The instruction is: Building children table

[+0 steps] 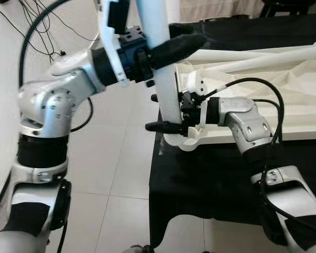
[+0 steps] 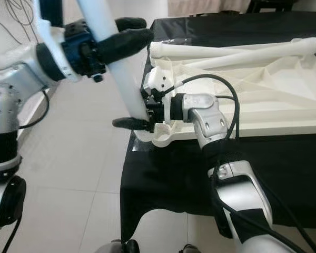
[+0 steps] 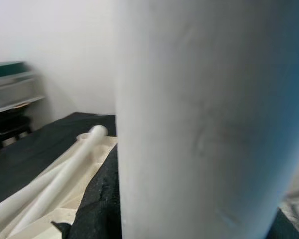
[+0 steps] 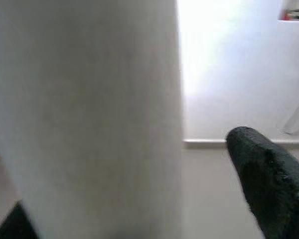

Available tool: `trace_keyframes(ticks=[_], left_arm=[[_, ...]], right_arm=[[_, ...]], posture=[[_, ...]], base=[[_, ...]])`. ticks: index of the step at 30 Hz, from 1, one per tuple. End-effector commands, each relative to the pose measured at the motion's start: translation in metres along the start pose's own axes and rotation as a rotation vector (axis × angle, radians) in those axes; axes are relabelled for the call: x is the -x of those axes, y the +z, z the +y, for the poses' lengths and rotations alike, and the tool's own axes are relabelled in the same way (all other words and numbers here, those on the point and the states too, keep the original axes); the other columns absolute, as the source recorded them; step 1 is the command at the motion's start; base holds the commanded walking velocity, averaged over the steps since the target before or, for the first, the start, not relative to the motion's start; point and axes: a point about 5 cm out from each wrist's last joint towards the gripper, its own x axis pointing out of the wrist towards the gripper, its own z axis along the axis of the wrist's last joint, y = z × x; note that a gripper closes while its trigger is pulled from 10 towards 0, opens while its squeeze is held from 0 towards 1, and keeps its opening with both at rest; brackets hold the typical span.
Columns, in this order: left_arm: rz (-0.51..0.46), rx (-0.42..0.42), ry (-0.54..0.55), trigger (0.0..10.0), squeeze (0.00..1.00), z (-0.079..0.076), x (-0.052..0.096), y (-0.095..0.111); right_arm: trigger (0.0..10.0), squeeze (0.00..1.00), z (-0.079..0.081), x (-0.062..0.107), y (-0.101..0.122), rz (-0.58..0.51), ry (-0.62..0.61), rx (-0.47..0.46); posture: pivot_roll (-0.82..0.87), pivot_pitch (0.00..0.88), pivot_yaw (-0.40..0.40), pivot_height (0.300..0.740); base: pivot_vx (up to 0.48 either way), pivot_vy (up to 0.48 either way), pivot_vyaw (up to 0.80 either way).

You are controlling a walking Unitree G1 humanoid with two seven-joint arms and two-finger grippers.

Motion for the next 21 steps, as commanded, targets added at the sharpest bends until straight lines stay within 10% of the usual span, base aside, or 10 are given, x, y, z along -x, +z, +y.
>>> trace_keyframes(ticks=[1, 2, 13, 14, 16, 17, 18, 19, 20, 21], left_arm=[[-0.084, 0.06, -0.36, 0.0, 0.0, -0.033, -0.014, 0.007], [-0.069, 0.059, -0.38, 0.0, 0.0, -0.035, -0.013, 0.005], [-0.087, 0.135, -0.422, 0.0, 0.0, -0.028, -0.017, -0.016], [-0.089, 0.14, -0.42, 0.0, 0.8, -0.028, -0.017, -0.017], [-0.089, 0.14, -0.42, 0.0, 0.8, -0.028, -0.017, -0.017], [-0.092, 0.149, -0.415, 0.0, 1.0, -0.026, -0.017, -0.018], [-0.092, 0.149, -0.415, 0.0, 1.0, -0.026, -0.017, -0.018], [-0.092, 0.152, -0.382, 6.1, 1.0, -0.021, -0.018, -0.017], [-0.092, 0.152, -0.382, 6.1, 1.0, -0.021, -0.018, -0.017], [-0.094, 0.142, -0.33, 10.0, 1.0, -0.015, -0.017, -0.016]], right_arm=[[2.4, 0.0, 0.004, -0.012, -0.001, -0.03, 0.029, -0.024], [0.0, 0.0, 0.006, -0.014, -0.002, -0.04, 0.05, -0.033], [0.0, 0.0, 0.009, -0.017, -0.003, -0.102, 0.046, -0.053], [0.0, 0.0, 0.009, -0.017, -0.003, -0.104, 0.045, -0.053], [0.0, 0.0, 0.009, -0.017, -0.003, -0.104, 0.045, -0.053], [0.0, 0.0, 0.009, -0.017, -0.002, -0.114, 0.033, -0.054], [0.0, 0.0, 0.009, -0.017, -0.002, -0.114, 0.033, -0.054], [0.0, 0.0, 0.007, -0.017, -0.001, -0.126, 0.004, -0.054], [0.0, 0.0, 0.007, -0.017, -0.001, -0.126, 0.004, -0.054], [0.0, 0.0, 0.004, -0.016, 0.0, -0.138, -0.037, -0.055]], posture=[[0.02, 0.159, 0.108, 0.74], [0.02, 0.158, 0.108, 0.74], [0.01, 0.178, 0.108, 0.74], [0.01, 0.178, 0.108, 0.74], [0.01, 0.178, 0.108, 0.74], [0.01, 0.183, 0.107, 0.74], [0.01, 0.183, 0.107, 0.74], [0.01, 0.192, 0.107, 0.74], [0.01, 0.192, 0.107, 0.74], [0.01, 0.2, 0.103, 0.74]], base=[[0.0, 0.0, 0.0], [0.0, 0.0, 0.0], [0.0, 0.0, 0.0], [0.0, 0.0, 0.0], [0.0, 0.0, 0.0], [0.0, 0.0, 0.0], [0.0, 0.0, 0.0], [0.0, 0.0, 0.0], [0.0, 0.0, 0.0], [0.0, 0.0, 0.0]])
